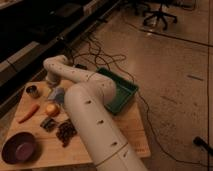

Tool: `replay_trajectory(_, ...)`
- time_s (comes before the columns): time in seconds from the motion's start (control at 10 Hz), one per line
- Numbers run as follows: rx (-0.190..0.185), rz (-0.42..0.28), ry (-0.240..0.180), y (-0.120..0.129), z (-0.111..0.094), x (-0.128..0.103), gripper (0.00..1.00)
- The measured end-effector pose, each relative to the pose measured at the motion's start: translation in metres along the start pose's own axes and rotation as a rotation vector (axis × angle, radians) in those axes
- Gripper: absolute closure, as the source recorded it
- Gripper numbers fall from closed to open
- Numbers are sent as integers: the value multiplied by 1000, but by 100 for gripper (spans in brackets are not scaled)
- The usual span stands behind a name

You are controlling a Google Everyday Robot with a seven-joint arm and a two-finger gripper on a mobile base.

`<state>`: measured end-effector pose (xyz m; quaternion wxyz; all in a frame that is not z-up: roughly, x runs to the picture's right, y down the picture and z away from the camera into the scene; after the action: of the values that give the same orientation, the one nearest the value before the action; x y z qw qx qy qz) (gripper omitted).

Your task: Place towel in red bowl

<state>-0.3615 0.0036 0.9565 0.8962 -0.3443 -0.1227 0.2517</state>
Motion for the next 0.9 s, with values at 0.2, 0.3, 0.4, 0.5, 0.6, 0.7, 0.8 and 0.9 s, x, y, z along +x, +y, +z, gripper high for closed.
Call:
replay_trajectory(0.2,-16,5,19,1,8,3,20)
replay_trajectory(0.3,-18,7,25,0,9,4,20)
replay_trajectory(0.4,-22,8,35,1,12,7,20)
replay_trajectory(0.5,-25,12,44,3,16,9,20)
replay_trajectory(0.6,-27,16,53,4,19,11,20)
replay_trajectory(0.7,-29,19,60,5,21,12,20)
replay_trajectory(0.8,-29,22,66,4,24,15,27)
replay_trajectory(0.9,-30,25,71,4,26,18,36)
